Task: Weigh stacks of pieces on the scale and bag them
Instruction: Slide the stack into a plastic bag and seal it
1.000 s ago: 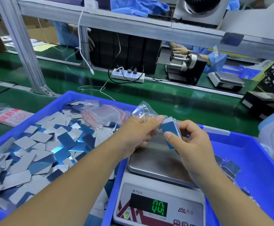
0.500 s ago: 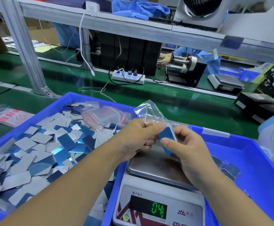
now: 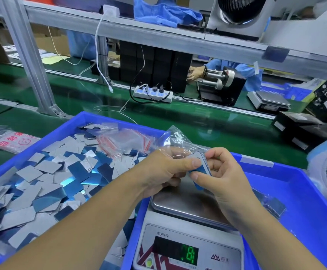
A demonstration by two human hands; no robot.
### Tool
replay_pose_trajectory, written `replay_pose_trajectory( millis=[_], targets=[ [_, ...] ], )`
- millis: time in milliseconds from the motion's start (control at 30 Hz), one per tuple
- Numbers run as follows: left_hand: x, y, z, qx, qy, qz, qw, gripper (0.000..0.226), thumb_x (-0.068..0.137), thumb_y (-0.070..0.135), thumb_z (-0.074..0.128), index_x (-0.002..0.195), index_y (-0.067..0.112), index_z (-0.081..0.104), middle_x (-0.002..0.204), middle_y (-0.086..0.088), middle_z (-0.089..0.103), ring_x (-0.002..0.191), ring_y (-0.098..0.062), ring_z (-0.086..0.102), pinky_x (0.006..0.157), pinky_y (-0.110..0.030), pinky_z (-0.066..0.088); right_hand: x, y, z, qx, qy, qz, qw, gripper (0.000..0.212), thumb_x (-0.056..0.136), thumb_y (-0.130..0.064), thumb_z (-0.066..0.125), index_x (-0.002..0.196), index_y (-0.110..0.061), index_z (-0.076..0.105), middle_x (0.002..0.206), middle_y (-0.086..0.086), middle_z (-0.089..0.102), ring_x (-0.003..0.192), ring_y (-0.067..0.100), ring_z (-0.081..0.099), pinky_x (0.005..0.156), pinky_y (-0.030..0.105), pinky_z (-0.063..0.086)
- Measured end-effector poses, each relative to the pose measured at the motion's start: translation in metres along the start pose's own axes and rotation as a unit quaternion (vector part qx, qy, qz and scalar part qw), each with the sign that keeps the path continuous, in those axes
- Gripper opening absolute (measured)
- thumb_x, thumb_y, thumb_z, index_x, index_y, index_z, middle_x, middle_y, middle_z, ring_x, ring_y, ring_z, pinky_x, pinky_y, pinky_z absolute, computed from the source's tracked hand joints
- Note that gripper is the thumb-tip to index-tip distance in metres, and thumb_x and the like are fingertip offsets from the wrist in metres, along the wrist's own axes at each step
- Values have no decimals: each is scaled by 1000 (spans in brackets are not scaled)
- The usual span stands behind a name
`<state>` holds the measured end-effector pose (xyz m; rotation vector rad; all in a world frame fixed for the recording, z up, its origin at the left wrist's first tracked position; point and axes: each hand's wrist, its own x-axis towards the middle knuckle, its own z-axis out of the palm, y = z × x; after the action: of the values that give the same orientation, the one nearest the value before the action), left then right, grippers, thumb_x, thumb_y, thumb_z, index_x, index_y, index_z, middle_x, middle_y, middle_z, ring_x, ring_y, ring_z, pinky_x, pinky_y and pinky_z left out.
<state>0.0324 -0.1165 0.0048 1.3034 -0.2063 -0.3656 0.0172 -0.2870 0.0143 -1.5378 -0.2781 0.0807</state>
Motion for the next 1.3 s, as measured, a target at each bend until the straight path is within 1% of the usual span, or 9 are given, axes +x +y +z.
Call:
replay_pose_trajectory(
  millis=[167, 300, 433, 667, 767, 900, 1100, 1233, 1300],
  targets=[
    [-4, 1, 8, -3, -15, 35, 999, 6, 78, 21, 75, 83, 17, 77, 74, 1, 67, 61, -10, 51, 51, -17, 34, 2, -2, -6, 1, -54, -1, 999, 43, 60, -7, 79, 86, -31, 55, 77, 4, 64, 68, 22, 60, 58, 30, 51],
    [-3, 1, 13, -4, 22, 60, 998, 34, 70, 29, 81, 95, 7, 76, 90, -15, 66, 85, -28, 54, 72, -35, 38, 2, -3, -4, 7, -61, -24, 998, 42, 60, -4, 79, 83, -30, 54, 73, 3, 63, 65, 22, 59, 57, 30, 52],
    [-3, 4, 10, -20, 16, 57, 998, 52, 85, 35, 65, 109, -12, 63, 68, 2, 59, 52, -5, 38, 47, -13, 34, 2, -4, -3, 14, -43, -31, 999, 42, 60, -4, 77, 80, -33, 55, 71, 0, 62, 63, 17, 55, 56, 30, 50],
    [-4, 4, 10, 30, 8, 85, 996, 37, 81, 38, 74, 96, 5, 74, 75, -5, 52, 57, -9, 37, 49, -15, 33, 3, -4, -6, 32, -65, -6, 997, 43, 60, -3, 78, 83, -31, 55, 71, 3, 61, 60, 17, 58, 51, 25, 48],
    [-5, 3, 10, 46, 4, 85, 995, 21, 73, 38, 77, 90, 24, 79, 81, -5, 61, 68, -13, 47, 55, -18, 37, 2, -4, -8, 1, -70, -11, 998, 45, 56, -7, 80, 84, -32, 55, 74, 5, 61, 63, 21, 57, 55, 30, 49],
    [-6, 3, 8, 81, -53, 65, 993, 6, 82, 23, 74, 87, 22, 78, 70, 5, 63, 62, -5, 50, 57, -14, 38, 4, -2, -9, 3, -55, -7, 998, 46, 58, 1, 74, 83, -32, 54, 80, 11, 55, 71, 28, 51, 64, 41, 47],
    [0, 2, 9, -43, 24, 60, 997, 23, 76, 30, 77, 89, 12, 74, 72, -2, 51, 55, -7, 31, 42, -14, 25, 3, -8, -6, 33, -33, -20, 999, 44, 53, -22, 86, 83, -30, 55, 75, -10, 62, 57, 12, 58, 49, 20, 45],
    [2, 6, 7, -95, 67, 101, 988, 12, 79, 31, 71, 74, 24, 78, 73, 5, 60, 55, -5, 30, 42, -14, 22, 3, -6, -7, 28, -12, -9, 1000, 17, 70, -19, 77, 75, -25, 62, 67, 4, 57, 49, 18, 45, 47, 28, 42],
    [2, 6, 8, -95, 62, 109, 988, 9, 79, 30, 73, 78, 24, 79, 75, 3, 60, 55, -6, 30, 43, -15, 23, 2, -5, -4, 29, -5, -20, 999, 22, 77, -5, 75, 68, -24, 65, 64, 14, 57, 47, 20, 46, 47, 28, 43]
  ],
)
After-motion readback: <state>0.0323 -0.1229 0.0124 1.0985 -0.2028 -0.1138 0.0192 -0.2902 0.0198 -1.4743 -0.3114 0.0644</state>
